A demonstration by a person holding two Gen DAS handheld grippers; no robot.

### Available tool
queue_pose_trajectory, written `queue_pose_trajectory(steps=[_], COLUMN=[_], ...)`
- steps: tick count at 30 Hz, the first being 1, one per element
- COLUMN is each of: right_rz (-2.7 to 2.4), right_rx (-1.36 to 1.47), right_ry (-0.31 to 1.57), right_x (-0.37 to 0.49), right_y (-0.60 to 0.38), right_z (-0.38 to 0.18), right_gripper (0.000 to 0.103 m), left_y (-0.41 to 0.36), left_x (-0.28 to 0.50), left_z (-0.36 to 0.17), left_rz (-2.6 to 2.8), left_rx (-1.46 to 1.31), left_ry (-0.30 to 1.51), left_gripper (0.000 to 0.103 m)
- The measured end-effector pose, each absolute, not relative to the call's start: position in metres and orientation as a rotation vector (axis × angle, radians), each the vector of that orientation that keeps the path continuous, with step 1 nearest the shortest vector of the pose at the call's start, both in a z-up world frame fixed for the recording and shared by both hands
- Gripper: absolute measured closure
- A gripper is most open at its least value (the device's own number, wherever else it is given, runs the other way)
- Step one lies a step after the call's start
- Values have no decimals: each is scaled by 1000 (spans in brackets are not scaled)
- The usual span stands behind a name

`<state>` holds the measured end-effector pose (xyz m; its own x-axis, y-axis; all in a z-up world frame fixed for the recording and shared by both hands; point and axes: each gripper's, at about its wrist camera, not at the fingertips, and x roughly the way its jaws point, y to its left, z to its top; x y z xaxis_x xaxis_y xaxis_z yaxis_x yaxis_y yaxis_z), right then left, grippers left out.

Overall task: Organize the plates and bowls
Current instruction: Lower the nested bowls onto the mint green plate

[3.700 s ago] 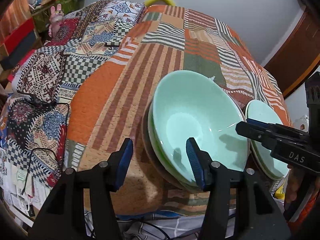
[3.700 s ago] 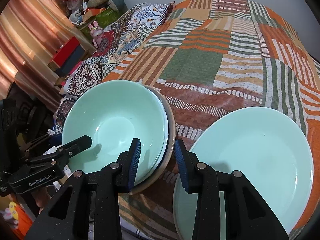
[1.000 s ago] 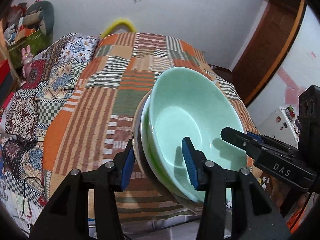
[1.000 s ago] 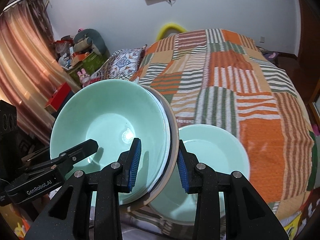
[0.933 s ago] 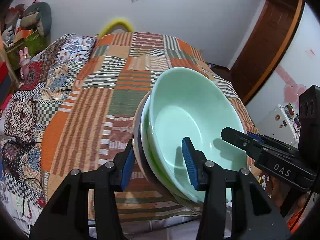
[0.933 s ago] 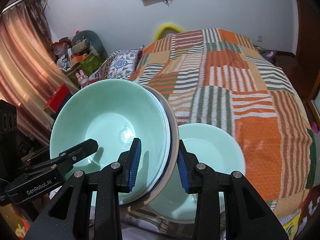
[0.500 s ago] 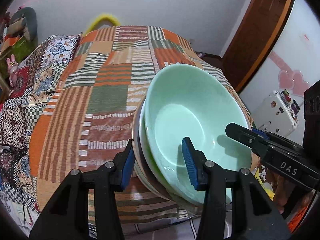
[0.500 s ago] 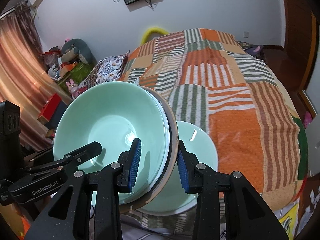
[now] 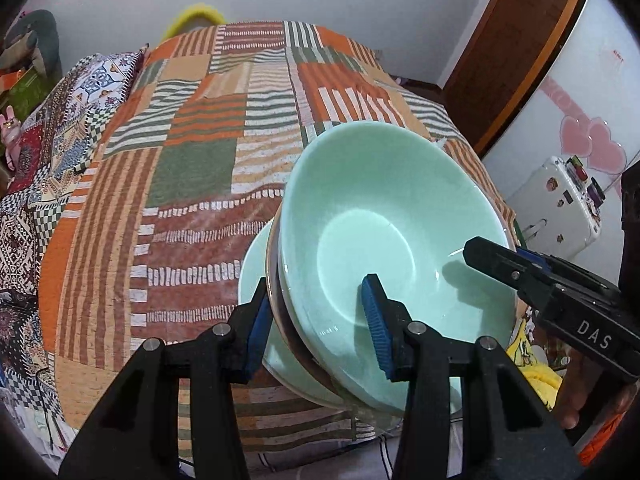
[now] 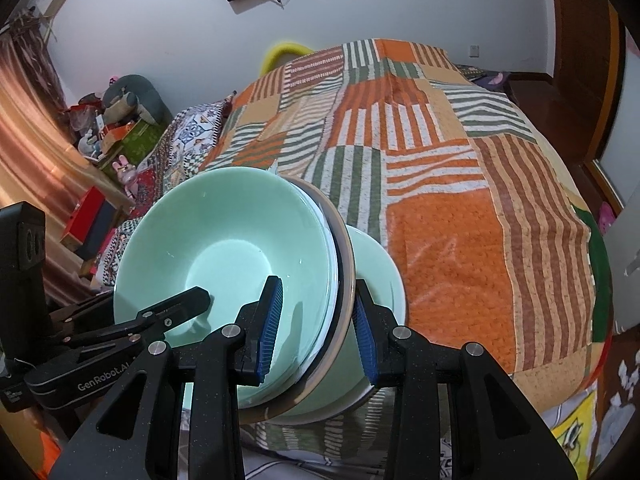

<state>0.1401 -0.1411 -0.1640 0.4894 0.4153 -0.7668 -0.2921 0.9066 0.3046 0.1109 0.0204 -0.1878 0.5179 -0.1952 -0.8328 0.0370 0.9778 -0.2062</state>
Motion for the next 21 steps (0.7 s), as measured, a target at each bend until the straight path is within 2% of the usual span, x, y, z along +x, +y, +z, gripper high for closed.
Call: queue_pose_trajectory(steps=[11, 13, 16, 19, 21], right_rz=[412, 417, 439, 409, 392], right_rx=[138, 134, 124, 69, 95], right_ry=[1007, 1004, 975, 964, 997], right_x=[143, 143, 141, 144, 150], right_y=[-143, -142, -138, -133, -142], right_z=[-176, -176, -170, -174, -183], right_gripper=[71, 71, 71, 71, 71], left_y=[18, 15, 9, 18, 24], left_x=[118, 113, 110, 118, 122], left_z=[-203, -193, -174, -172, -179], left_rz=[-133, -125, -93, -134, -159], left_rx=[-151, -110, -37, -101, -146], left_ry=[1053, 995, 907, 927, 958], left_gripper=[59, 64, 64, 65, 71])
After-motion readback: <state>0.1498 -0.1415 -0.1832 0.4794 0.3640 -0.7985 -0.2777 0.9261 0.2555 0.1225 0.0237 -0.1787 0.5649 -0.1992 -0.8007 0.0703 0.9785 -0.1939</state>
